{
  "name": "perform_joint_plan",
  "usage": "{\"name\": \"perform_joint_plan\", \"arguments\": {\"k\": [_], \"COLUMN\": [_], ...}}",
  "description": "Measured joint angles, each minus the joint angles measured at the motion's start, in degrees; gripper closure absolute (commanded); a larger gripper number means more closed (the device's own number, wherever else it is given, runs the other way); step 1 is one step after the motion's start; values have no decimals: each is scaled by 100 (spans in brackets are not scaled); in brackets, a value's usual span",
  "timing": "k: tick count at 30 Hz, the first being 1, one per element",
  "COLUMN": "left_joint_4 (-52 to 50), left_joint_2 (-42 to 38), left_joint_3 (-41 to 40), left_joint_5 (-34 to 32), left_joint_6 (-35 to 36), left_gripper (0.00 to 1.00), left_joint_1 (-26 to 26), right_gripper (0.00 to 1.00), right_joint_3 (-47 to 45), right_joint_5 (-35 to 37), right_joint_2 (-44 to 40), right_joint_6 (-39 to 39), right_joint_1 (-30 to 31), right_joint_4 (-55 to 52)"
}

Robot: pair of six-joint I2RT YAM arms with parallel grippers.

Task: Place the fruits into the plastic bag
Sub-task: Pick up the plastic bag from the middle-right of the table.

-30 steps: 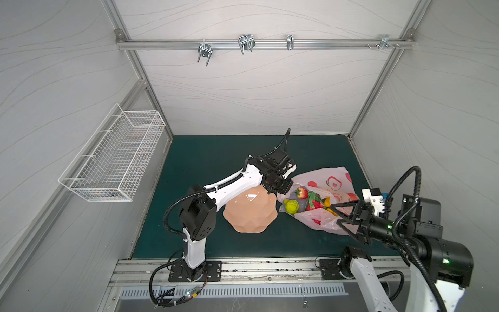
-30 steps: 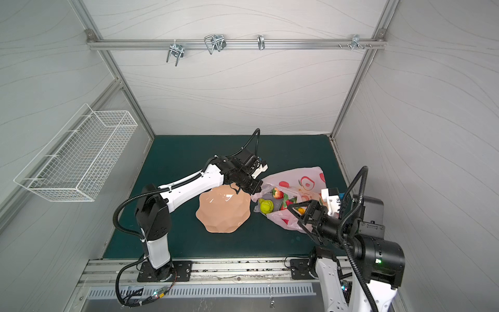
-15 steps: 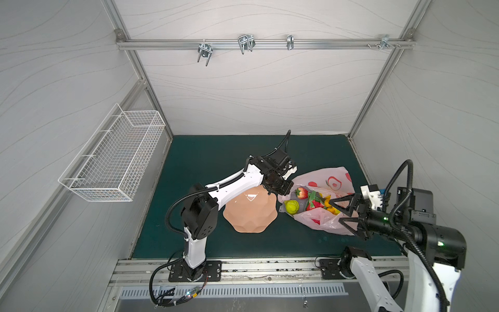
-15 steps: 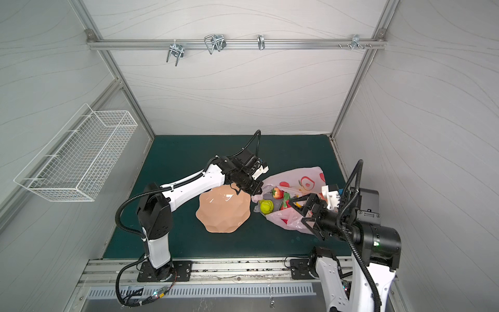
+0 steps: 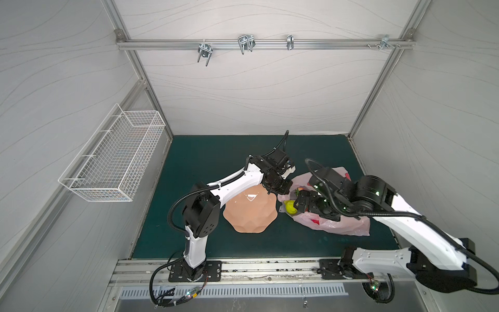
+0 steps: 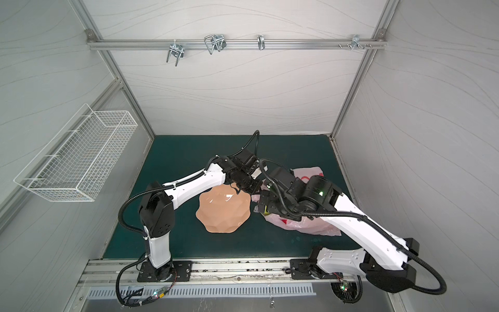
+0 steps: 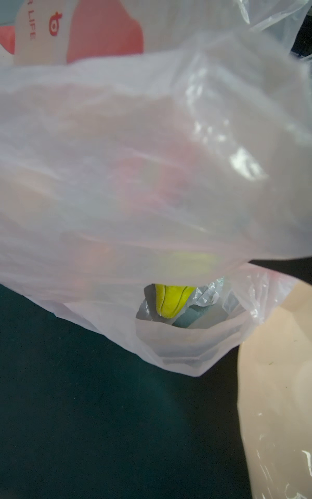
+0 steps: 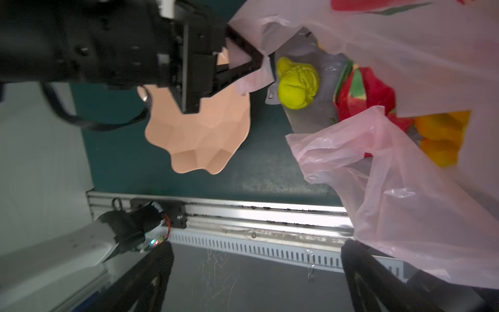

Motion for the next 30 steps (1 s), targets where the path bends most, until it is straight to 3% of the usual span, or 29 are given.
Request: {"name": "perform_joint_plan", "arguments": {"k": [5,10,21,30], "left_joint_4": [37,37,37,42], "left_joint_2": [0,31,37,37], "left_joint_3": [0,0,0,0], "left_joint_5": [90,149,221,251], "left_joint_6": [-28,-24,-26,-28], "left_gripper": [100,100,100,100], "left_joint_1": [33,55,133,181], "right_gripper": [5,7,14,19], "right_joint_3": [-498,-649,-1515,-2389], "right_joint_5": [651,870,763,538], "right_joint_2": [-378,-254,-55,-162], "right_joint_6": [566,728,903,938], "right_joint_1": [20,20,-125,-610], "right_joint_4": [-26,48,675,1093]}}
